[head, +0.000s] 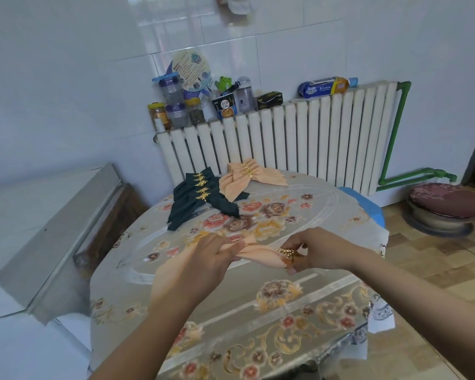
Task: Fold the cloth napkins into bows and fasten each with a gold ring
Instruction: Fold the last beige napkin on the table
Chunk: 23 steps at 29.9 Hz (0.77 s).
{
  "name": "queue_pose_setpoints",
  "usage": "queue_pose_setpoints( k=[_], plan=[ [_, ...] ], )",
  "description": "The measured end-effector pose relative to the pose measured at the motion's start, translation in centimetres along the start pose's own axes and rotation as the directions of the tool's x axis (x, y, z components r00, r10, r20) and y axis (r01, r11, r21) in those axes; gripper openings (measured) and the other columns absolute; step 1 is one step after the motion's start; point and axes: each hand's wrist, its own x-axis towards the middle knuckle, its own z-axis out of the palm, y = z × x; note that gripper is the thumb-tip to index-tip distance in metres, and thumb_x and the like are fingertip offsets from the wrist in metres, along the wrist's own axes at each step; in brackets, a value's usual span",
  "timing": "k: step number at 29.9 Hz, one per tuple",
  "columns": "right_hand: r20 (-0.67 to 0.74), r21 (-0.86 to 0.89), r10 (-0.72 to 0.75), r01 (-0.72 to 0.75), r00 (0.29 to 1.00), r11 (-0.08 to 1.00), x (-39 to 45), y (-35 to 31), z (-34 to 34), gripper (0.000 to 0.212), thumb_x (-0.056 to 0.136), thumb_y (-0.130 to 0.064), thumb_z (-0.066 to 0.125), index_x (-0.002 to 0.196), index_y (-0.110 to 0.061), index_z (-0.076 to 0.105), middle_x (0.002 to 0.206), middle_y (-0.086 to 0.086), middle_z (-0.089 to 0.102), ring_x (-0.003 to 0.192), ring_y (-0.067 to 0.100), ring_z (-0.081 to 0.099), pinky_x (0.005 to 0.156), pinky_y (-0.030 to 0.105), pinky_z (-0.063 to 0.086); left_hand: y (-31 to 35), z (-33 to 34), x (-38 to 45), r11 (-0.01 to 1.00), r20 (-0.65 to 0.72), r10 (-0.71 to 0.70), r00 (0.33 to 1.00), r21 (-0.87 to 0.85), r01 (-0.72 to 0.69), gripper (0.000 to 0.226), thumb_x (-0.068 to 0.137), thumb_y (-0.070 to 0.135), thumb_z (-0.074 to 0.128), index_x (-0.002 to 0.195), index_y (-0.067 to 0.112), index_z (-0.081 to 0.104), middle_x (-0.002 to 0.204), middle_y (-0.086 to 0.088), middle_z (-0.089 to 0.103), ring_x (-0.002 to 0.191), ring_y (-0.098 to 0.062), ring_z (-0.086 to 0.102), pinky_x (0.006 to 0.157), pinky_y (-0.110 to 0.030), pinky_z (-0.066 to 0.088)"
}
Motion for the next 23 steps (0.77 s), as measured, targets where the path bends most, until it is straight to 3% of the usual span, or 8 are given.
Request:
queue_pose_setpoints(
  k=[5, 10, 14, 17, 19, 23],
  plan=[
    [-0.113, -0.054, 0.037, -0.043, 0.993, 0.998, 0.1, -2.2, 2.4, 0.042, 0.070, -0.052, 0.075, 0.102, -0.025, 0.070, 0.090, -0.002, 0.070, 0.079, 0.015, 0.062, 0.069, 0.033, 0.047, 1.4, 0.3, -0.4, 1.000, 0.053, -0.025, 0.998, -0.003, 0.025, 0.028, 0.090, 0.024, 0.054, 0.115, 0.016, 0.064, 0.092, -0.010, 0.065, 0.083, -0.024, 0.049, 0.069, -0.034, 0.041],
    [-0.176, 0.057, 0.099, -0.090, 0.979, 0.994, 0.5, -3.5, 4.5, 0.025, 0.074, -0.039, 0.076, 0.091, -0.022, 0.073, 0.075, -0.002, 0.067, 0.055, 0.003, 0.051, 0.047, 0.016, 0.032, 3.4, 1.1, -0.9, 0.991, 0.143, -0.113, 0.983, -0.061, 0.123, 0.032, 0.090, 0.031, 0.050, 0.108, 0.015, 0.071, 0.085, -0.005, 0.064, 0.081, -0.019, 0.048, 0.069, -0.026, 0.038],
    [-0.070, 0.236, 0.144, -0.124, 0.987, 0.964, 0.6, -2.9, 5.4, 0.025, 0.077, -0.029, 0.076, 0.099, -0.017, 0.074, 0.085, 0.004, 0.072, 0.071, 0.018, 0.063, 0.058, 0.020, 0.041, 3.8, 1.1, -2.1, 0.956, 0.187, -0.180, 0.966, -0.198, 0.217, 0.036, 0.094, 0.037, 0.047, 0.113, 0.015, 0.069, 0.089, -0.003, 0.064, 0.083, -0.015, 0.047, 0.072, -0.023, 0.040],
    [0.138, 0.492, 0.102, -0.157, 0.985, 0.856, 0.2, -2.1, 5.4, 0.028, 0.083, -0.018, 0.070, 0.111, -0.016, 0.069, 0.099, 0.003, 0.072, 0.089, 0.015, 0.066, 0.077, 0.021, 0.047, 4.2, 0.6, -2.6, 0.931, 0.183, -0.170, 0.968, -0.292, 0.219, 0.034, 0.097, 0.035, 0.047, 0.115, 0.015, 0.067, 0.094, -0.003, 0.065, 0.087, -0.014, 0.051, 0.077, -0.019, 0.038],
    [0.173, 0.504, 0.084, -0.161, 0.981, 0.849, 0.1, -1.6, 5.8, 0.031, 0.081, -0.015, 0.071, 0.112, -0.015, 0.066, 0.104, 0.003, 0.070, 0.094, 0.015, 0.064, 0.086, 0.025, 0.047, 4.3, 0.8, -3.0, 0.925, 0.201, -0.169, 0.965, -0.306, 0.226, 0.031, 0.094, 0.031, 0.053, 0.117, 0.015, 0.067, 0.099, -0.003, 0.067, 0.089, -0.014, 0.053, 0.079, -0.020, 0.041],
    [0.093, 0.438, 0.097, -0.128, 0.991, 0.890, 0.4, -1.1, 7.6, 0.040, 0.074, -0.017, 0.078, 0.109, -0.020, 0.059, 0.096, -0.002, 0.063, 0.085, 0.012, 0.058, 0.073, 0.016, 0.043, 4.7, 1.6, -4.4, 0.918, 0.292, -0.251, 0.923, -0.232, 0.323, 0.040, 0.091, 0.029, 0.050, 0.122, 0.007, 0.063, 0.109, -0.005, 0.067, 0.096, -0.015, 0.052, 0.085, -0.027, 0.044]
  ],
)
